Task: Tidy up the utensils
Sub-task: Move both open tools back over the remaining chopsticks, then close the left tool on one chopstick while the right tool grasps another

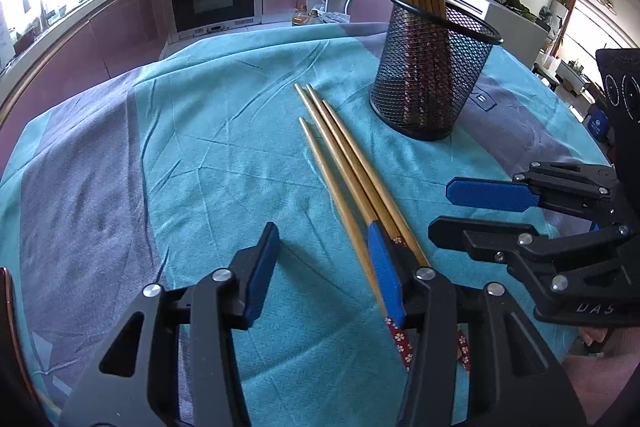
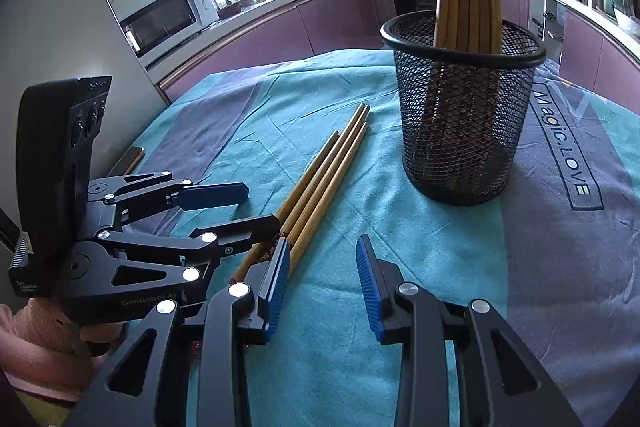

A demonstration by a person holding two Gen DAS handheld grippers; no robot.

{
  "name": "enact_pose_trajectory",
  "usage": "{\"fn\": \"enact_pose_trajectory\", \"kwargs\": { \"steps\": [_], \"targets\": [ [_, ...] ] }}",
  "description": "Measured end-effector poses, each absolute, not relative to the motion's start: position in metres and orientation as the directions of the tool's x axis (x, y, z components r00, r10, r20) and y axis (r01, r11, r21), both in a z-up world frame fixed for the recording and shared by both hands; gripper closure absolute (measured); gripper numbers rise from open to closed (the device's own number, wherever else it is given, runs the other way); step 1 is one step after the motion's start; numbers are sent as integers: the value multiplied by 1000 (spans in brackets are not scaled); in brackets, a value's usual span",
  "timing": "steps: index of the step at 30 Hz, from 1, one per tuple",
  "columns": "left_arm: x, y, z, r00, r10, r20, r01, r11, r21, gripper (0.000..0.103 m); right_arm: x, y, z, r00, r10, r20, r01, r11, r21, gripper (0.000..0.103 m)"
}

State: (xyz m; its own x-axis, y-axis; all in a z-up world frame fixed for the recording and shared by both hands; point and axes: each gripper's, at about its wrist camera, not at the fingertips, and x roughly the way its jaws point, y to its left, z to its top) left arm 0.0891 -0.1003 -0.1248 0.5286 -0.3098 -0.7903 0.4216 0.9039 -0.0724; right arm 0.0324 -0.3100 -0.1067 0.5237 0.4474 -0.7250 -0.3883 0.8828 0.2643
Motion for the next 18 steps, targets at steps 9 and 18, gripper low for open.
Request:
{"fn": "enact_pose_trajectory", "kwargs": {
  "steps": [9,18],
  "targets": [
    [97,-91,-127,518,-326,-791,405,908,-109,71,39,-295,-110,528,416,-741,-388,894,225,71],
    [100,-92,-128,518,-331,-789,404,908,-116,72,42,-294,-114,528,383,-758,-375,906,196,71]
  ]
}}
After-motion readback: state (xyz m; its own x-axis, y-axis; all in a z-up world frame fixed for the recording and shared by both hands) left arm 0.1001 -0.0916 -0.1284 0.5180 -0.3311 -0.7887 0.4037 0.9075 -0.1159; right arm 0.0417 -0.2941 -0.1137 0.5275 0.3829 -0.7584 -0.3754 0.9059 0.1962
